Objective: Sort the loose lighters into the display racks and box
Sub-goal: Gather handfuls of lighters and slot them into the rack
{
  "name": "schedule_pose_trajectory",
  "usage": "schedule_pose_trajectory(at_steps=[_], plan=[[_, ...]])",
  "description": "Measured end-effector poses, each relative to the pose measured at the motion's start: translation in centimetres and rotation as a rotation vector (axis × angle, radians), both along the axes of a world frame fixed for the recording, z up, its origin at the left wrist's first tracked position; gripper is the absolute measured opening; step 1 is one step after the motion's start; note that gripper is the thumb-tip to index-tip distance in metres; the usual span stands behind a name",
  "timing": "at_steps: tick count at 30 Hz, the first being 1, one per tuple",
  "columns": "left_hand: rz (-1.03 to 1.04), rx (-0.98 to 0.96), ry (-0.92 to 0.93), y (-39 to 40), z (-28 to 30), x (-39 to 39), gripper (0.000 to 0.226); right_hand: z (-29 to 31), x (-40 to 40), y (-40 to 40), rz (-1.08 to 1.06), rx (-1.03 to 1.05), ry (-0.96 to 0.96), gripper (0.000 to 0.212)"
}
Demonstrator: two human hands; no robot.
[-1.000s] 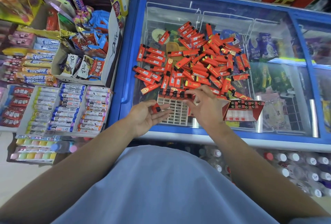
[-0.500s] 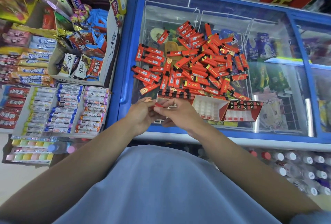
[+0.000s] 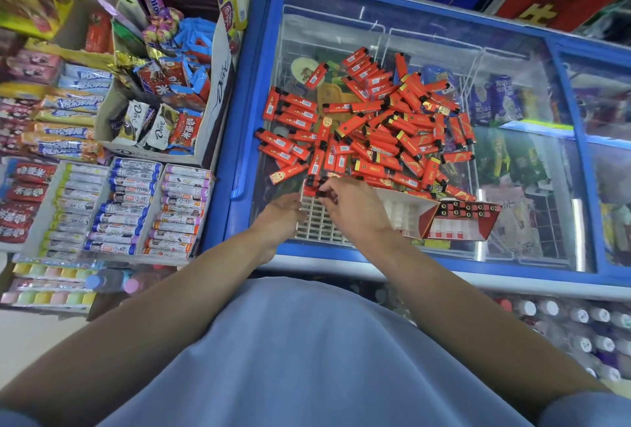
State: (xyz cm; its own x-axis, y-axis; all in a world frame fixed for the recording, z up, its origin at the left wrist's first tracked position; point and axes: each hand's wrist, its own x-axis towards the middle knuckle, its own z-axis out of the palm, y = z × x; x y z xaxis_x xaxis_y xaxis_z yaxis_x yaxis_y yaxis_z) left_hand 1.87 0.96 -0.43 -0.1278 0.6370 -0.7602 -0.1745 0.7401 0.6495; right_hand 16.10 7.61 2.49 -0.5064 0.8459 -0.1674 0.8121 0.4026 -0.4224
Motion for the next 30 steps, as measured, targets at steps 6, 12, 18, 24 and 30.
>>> schedule_pose_trajectory(at_steps=[6,12,18,24,30], plan=[[-0.029,0.004,0.017,0.2,-0.2,-0.2,0.056,-1.3,-0.4,-0.5,0.036,0.056,-0.012,0.023],[-0.032,0.010,0.033,0.3,-0.7,-0.5,0.057,-2.0,-0.9,-1.0,0.018,0.135,0.076,0.029],[0.073,0.082,0.143,0.5,-0.8,-0.6,0.042,-2.4,-0.5,-1.3,0.003,0.255,0.139,0.010],[-0.482,0.446,1.037,4.8,-2.7,-4.7,0.078,-0.5,-1.0,-0.6,-0.059,0.313,0.282,0.011],[-1.000,0.333,1.241,9.8,-4.9,-6.7,0.102,0.7,-0.4,3.1,-0.142,0.220,0.155,0.018]])
